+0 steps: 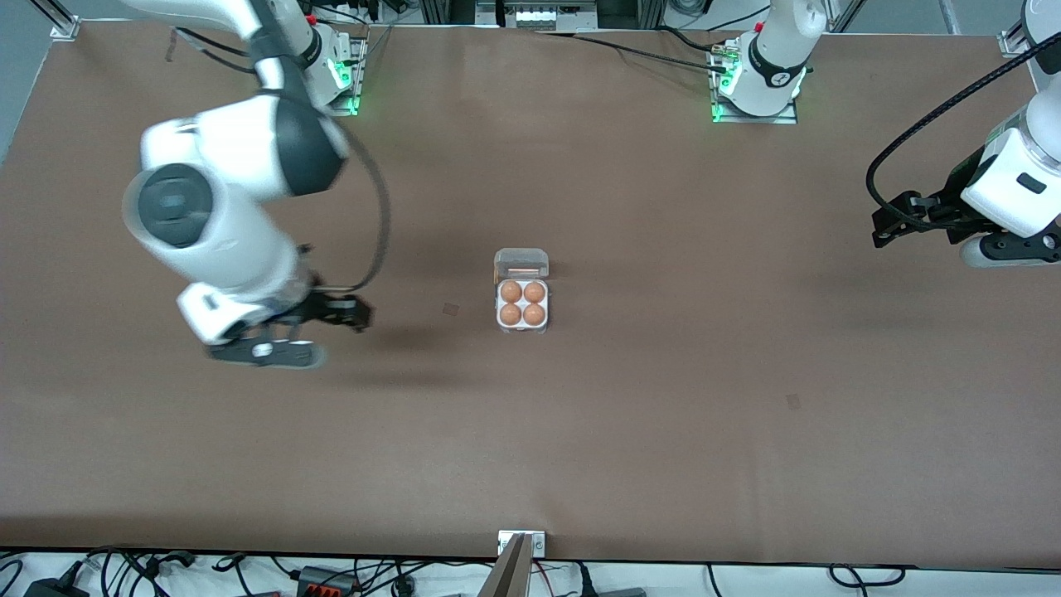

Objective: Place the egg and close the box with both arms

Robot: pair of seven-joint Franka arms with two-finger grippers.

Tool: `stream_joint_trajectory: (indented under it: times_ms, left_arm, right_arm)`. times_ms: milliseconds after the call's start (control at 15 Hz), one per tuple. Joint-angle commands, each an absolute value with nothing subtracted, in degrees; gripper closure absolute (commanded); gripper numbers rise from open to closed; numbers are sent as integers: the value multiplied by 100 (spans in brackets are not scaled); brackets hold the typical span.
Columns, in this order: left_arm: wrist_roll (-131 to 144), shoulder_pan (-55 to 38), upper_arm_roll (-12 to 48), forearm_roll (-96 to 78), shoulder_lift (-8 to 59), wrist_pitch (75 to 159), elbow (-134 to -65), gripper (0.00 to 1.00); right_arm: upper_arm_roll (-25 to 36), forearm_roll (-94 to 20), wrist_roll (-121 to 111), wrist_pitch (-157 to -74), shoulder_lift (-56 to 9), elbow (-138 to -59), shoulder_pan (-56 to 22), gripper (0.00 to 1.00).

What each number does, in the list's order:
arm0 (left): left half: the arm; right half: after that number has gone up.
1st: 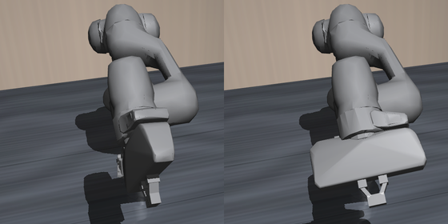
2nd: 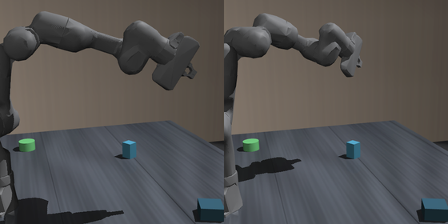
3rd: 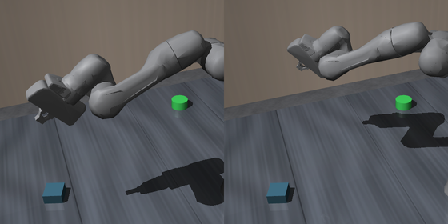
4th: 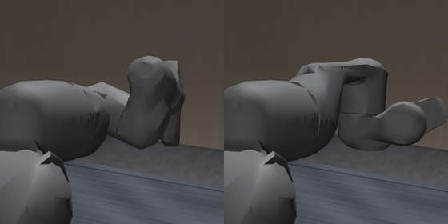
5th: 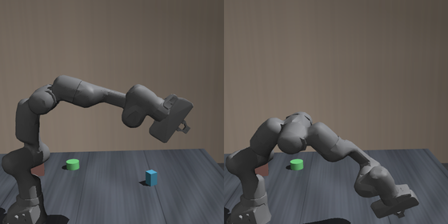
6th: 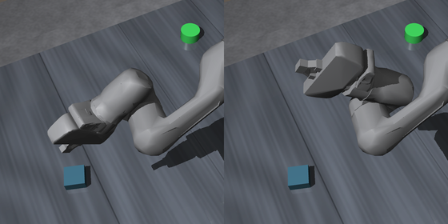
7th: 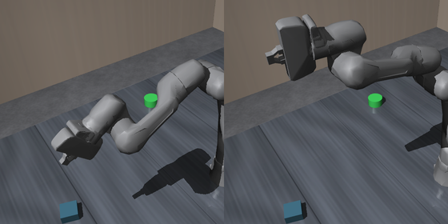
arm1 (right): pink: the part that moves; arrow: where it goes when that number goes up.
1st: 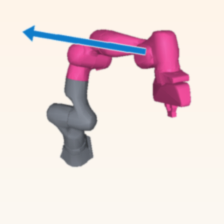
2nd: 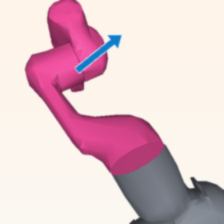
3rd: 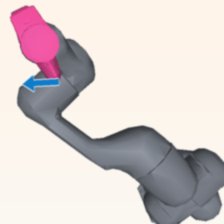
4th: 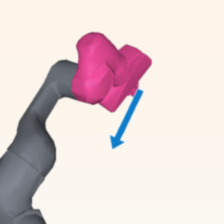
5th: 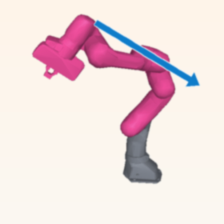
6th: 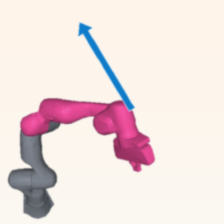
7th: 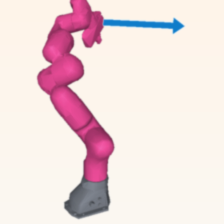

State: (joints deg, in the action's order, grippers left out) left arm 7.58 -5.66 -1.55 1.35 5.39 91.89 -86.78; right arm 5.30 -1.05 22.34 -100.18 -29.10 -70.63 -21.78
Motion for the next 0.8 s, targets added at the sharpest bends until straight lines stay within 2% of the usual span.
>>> stream_joint_trajectory:
  times_ms: [0,400,600,733]
  left_arm:
    - [738,-589,-158,167,475,9079,-8631,0]
    - [738,-589,-158,167,475,9070,-8631,0]
    - [738,-589,-158,167,475,9070,-8631,0]
    - [738,-589,-158,167,475,9070,-8631,0]
  right_arm:
    - [439,-88,1769,-9800,-2637,-7216,-1847,0]
    - [431,-106,1433,-9599,-2163,-7277,-854,0]
    - [-68,-105,1118,-9554,-1864,-7409,-47,0]
    - [-105,-114,600,-9510,-1767,-7409,192,0]
